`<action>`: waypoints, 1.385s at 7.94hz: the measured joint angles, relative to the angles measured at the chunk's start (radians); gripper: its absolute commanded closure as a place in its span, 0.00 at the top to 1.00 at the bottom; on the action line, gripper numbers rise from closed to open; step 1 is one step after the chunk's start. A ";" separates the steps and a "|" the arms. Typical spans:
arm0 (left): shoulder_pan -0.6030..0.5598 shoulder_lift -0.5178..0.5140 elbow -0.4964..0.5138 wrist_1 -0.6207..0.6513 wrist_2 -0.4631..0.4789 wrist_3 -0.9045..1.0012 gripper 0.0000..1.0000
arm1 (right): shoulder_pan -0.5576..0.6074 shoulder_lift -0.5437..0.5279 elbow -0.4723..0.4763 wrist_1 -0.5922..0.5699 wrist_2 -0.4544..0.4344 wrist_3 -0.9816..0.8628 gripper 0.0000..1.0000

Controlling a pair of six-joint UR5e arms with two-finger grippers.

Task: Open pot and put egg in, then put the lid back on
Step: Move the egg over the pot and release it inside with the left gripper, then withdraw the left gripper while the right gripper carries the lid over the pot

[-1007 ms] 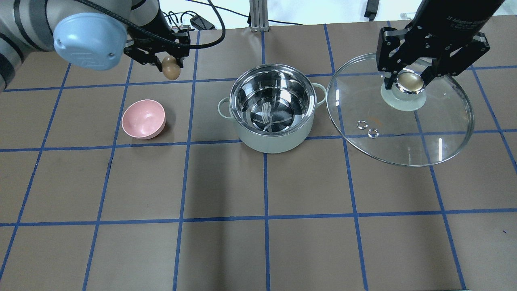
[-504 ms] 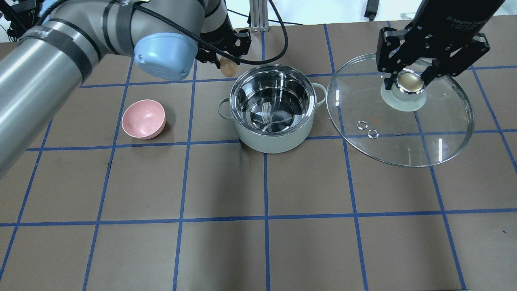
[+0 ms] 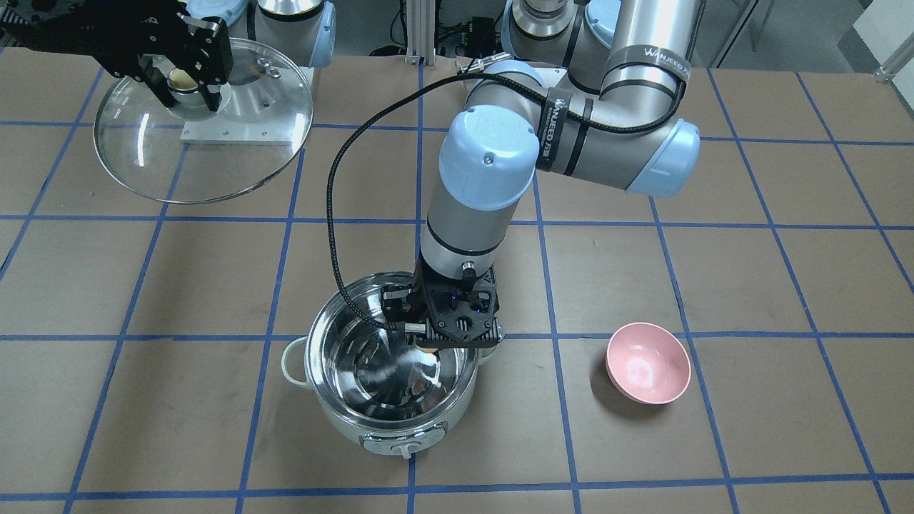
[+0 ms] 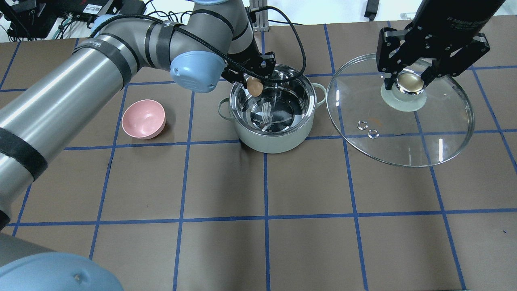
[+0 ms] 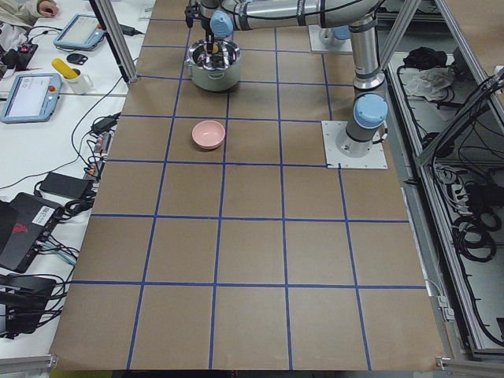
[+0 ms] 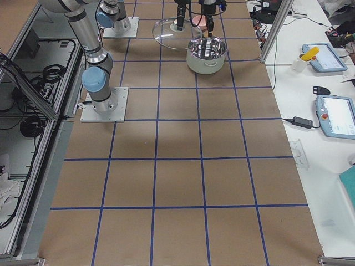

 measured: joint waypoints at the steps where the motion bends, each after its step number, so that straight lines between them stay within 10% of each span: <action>1: -0.008 -0.024 -0.007 0.001 -0.004 -0.001 0.10 | 0.000 0.000 0.000 0.000 -0.001 -0.001 0.24; 6: -0.019 -0.066 -0.040 0.030 -0.067 0.031 0.86 | 0.000 0.000 0.000 0.006 -0.011 -0.013 0.24; 11: -0.004 0.074 -0.065 -0.080 -0.063 0.036 0.97 | 0.001 0.000 0.001 0.003 -0.011 -0.014 0.23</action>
